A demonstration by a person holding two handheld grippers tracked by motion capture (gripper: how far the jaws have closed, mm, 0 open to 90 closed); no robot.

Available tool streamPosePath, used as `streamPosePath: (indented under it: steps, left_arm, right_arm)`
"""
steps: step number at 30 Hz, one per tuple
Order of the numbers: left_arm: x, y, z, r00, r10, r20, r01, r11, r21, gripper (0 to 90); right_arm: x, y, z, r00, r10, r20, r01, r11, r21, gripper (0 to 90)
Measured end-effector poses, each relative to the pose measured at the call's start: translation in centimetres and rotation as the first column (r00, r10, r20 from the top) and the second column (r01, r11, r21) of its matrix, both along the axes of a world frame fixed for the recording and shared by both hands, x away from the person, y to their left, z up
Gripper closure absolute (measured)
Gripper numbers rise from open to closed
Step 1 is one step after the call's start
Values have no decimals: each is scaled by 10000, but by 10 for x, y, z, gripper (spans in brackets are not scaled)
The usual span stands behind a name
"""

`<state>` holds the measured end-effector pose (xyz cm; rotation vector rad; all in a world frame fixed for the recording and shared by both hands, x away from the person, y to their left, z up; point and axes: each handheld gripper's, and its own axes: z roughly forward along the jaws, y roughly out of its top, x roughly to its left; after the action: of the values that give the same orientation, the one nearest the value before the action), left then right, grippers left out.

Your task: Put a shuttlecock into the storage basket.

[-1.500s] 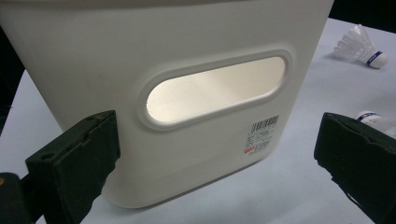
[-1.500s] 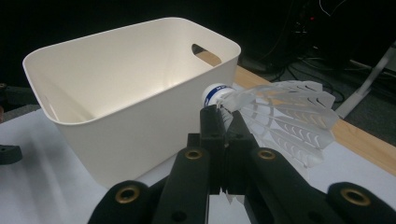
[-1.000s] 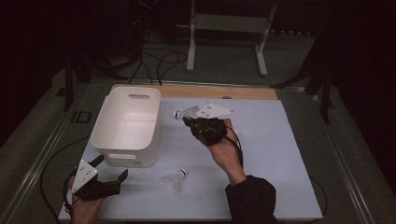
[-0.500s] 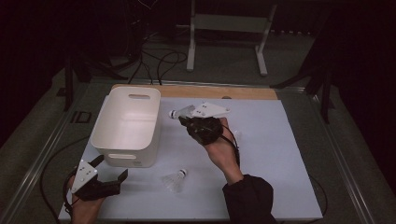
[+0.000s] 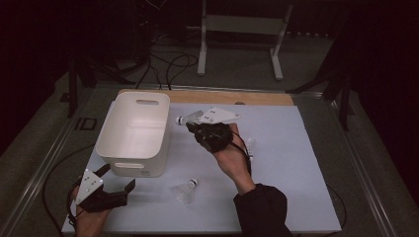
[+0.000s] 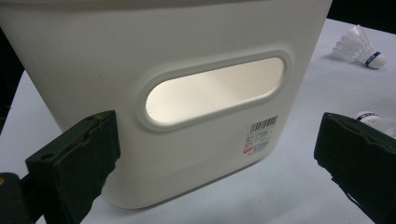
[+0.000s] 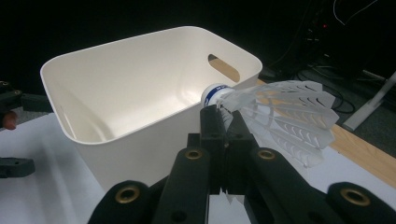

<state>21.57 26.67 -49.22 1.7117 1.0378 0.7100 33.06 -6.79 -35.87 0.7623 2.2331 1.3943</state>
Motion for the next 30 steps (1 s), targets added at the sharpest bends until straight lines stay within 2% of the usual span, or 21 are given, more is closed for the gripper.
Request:
streamPosePath:
  steps: [30]
  left_arm:
    - [0,0,0,10000,-38,-18,38,10000,42,11]
  right_arm:
    - [3,14,1,9998,178,55,-178,9998,-60,891]
